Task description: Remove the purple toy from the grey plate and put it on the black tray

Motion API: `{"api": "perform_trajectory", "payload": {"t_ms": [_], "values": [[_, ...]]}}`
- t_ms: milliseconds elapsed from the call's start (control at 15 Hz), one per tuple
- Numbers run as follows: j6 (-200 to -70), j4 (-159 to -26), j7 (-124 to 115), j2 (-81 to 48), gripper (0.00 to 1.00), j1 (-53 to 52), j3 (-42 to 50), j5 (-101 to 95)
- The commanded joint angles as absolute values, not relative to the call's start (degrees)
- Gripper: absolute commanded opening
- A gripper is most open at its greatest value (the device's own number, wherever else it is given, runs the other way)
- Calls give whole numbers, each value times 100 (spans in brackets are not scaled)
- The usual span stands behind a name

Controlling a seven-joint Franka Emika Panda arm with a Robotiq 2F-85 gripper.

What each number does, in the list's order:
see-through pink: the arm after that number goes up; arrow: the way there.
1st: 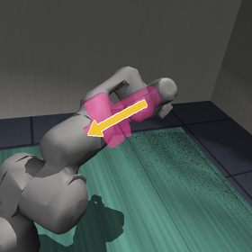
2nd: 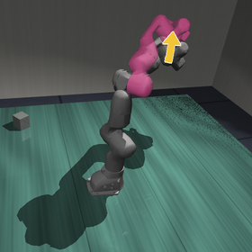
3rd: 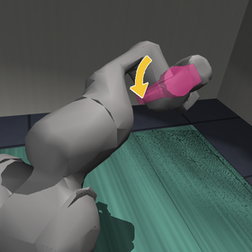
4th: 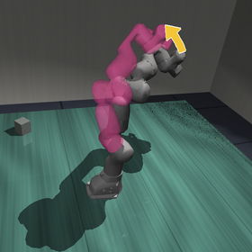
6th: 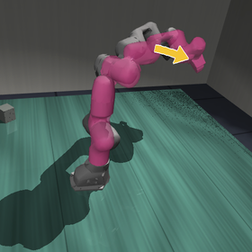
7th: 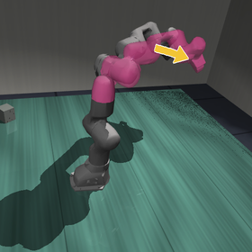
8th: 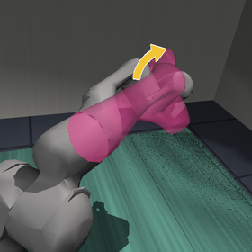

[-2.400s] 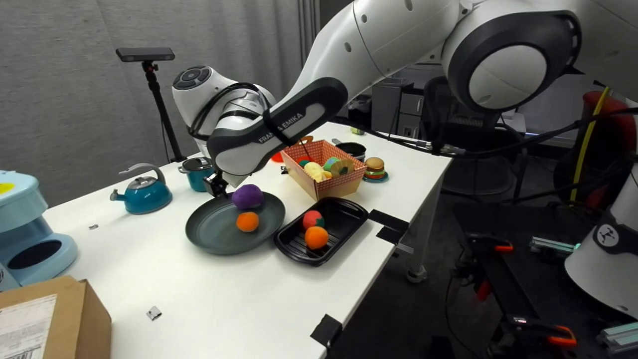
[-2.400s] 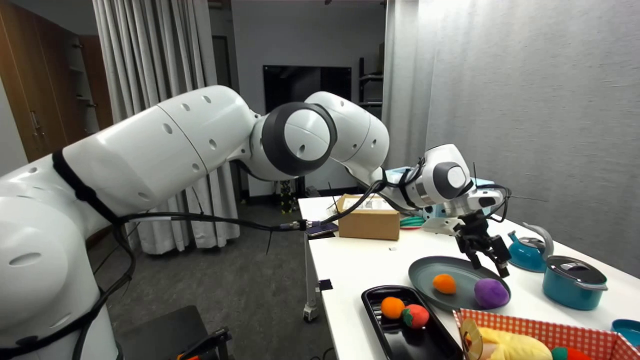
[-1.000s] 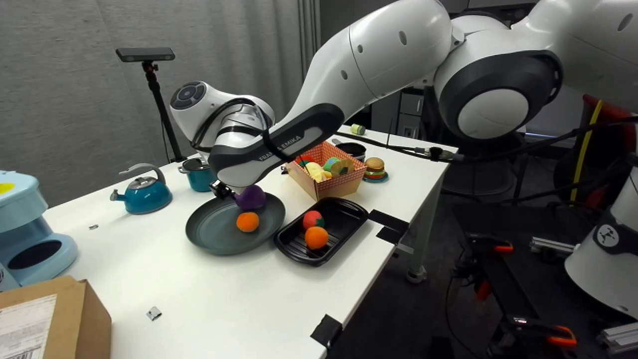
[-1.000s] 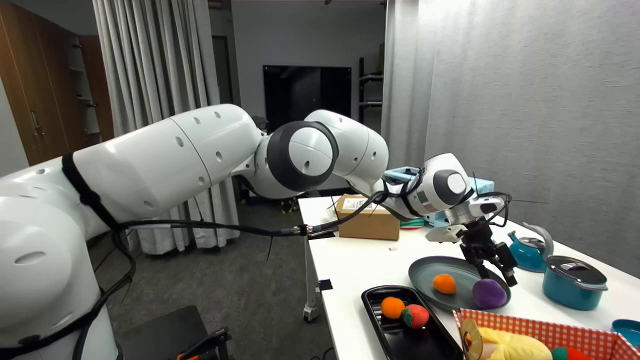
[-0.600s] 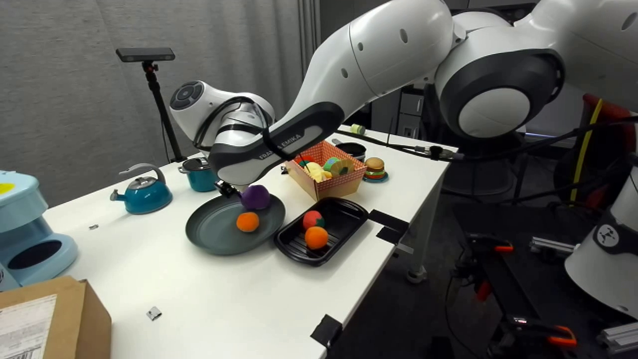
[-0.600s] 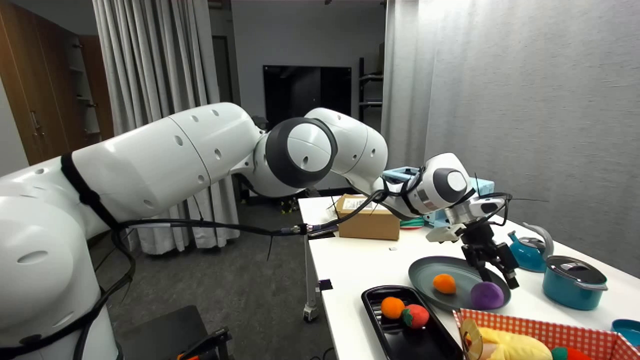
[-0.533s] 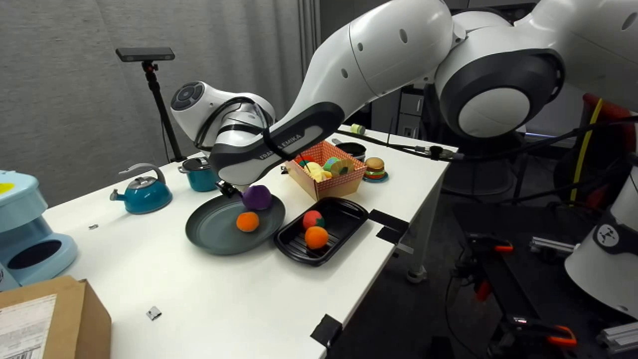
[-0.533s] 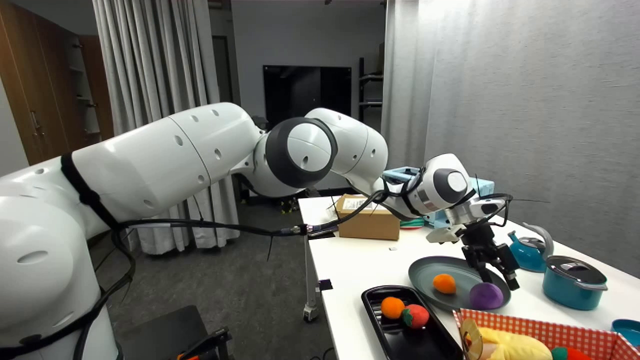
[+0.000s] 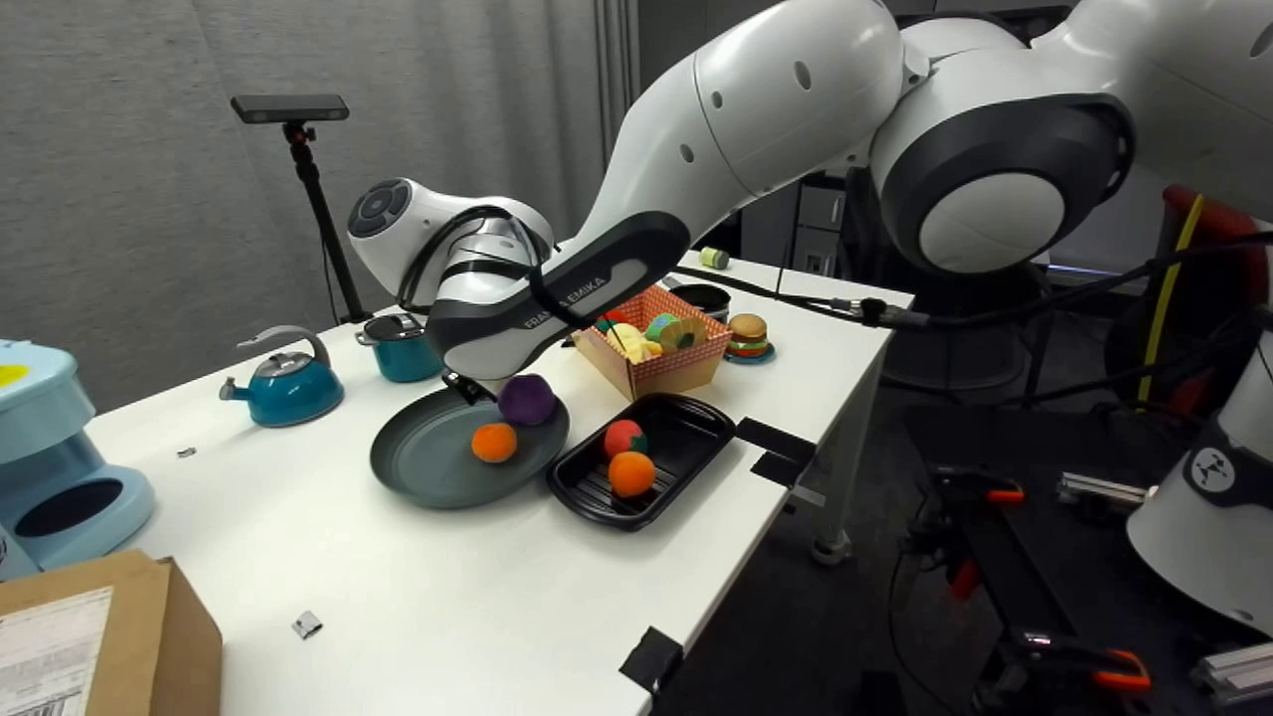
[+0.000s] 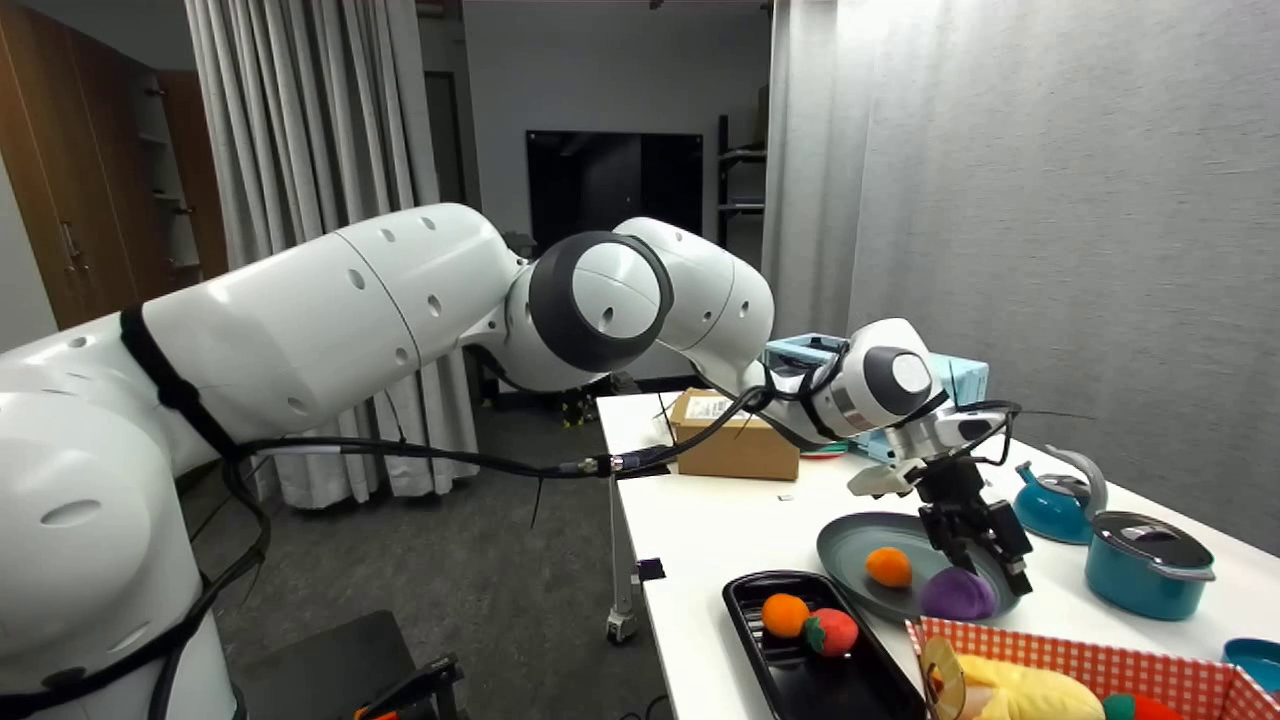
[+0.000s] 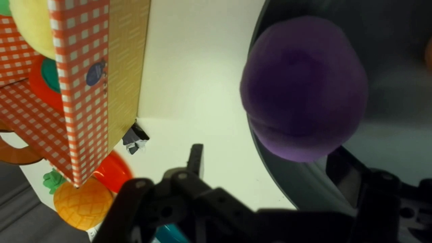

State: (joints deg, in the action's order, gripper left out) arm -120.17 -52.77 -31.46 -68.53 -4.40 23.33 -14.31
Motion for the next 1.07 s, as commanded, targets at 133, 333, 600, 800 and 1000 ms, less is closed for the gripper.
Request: {"api": "perform_trajectory", "payload": {"t_ms": [133, 333, 600, 800, 1000], "values": [[-11913, -5936, -3275, -6378, 93, -848, 2491, -1555], [-11915, -6212, -3318, -6186, 93, -1017, 2550, -1553], [-11952, -6546, -3550, -5989, 92, -985, 2402, -1895], [-11963, -6812, -3637, -5901, 92, -983, 2411, -2057], [-11922, -7074, -3680, -5797, 92, -997, 2374, -2129]]}}
